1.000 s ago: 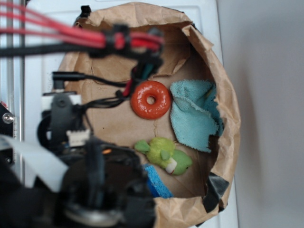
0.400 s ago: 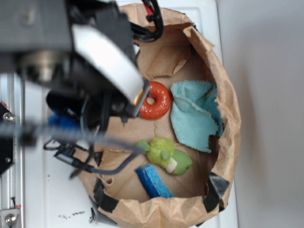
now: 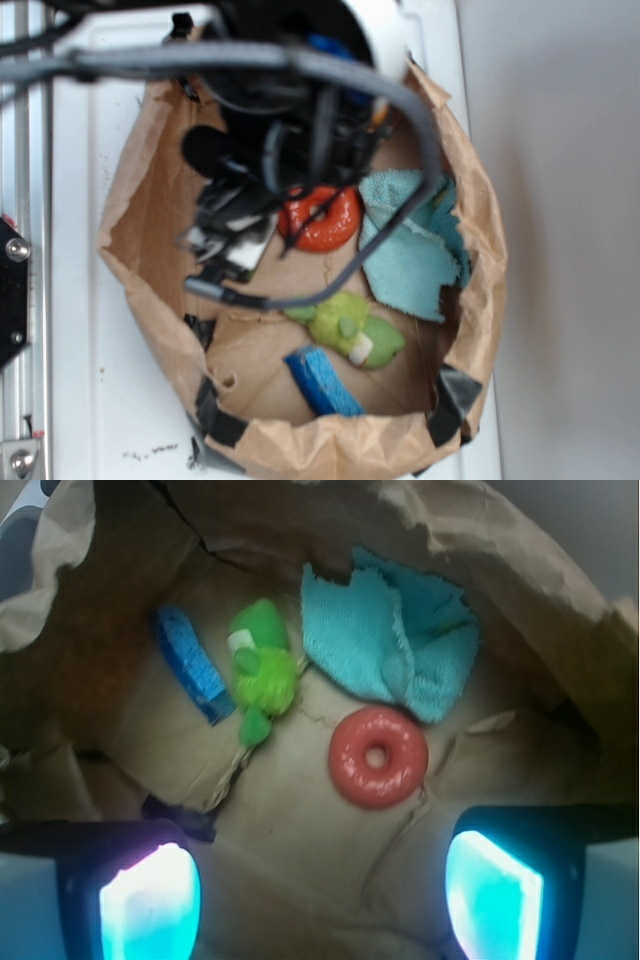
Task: Grab the blue sponge.
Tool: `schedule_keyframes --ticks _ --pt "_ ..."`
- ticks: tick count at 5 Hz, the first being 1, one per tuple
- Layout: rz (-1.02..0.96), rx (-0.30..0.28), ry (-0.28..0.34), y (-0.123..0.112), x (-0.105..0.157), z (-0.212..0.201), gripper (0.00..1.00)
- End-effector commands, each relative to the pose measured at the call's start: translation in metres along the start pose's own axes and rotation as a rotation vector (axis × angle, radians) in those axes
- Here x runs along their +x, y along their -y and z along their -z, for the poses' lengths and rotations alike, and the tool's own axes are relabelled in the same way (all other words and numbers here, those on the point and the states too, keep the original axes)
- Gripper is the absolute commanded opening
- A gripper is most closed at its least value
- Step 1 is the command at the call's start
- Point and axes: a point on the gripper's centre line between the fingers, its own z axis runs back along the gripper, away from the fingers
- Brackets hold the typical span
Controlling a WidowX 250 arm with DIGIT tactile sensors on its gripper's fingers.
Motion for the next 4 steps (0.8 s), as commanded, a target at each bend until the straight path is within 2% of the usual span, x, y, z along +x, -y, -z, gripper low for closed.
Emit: schedule_keyframes --ticks 1,2,4 --pt "0.215 0.073 -0.046 0.046 0.046 0.04 1.0" --pt "0.215 0.031 -0.003 0.063 0.055 0.054 1.0" --pt "0.215 0.031 -0.003 0.063 0.055 0.054 1.0"
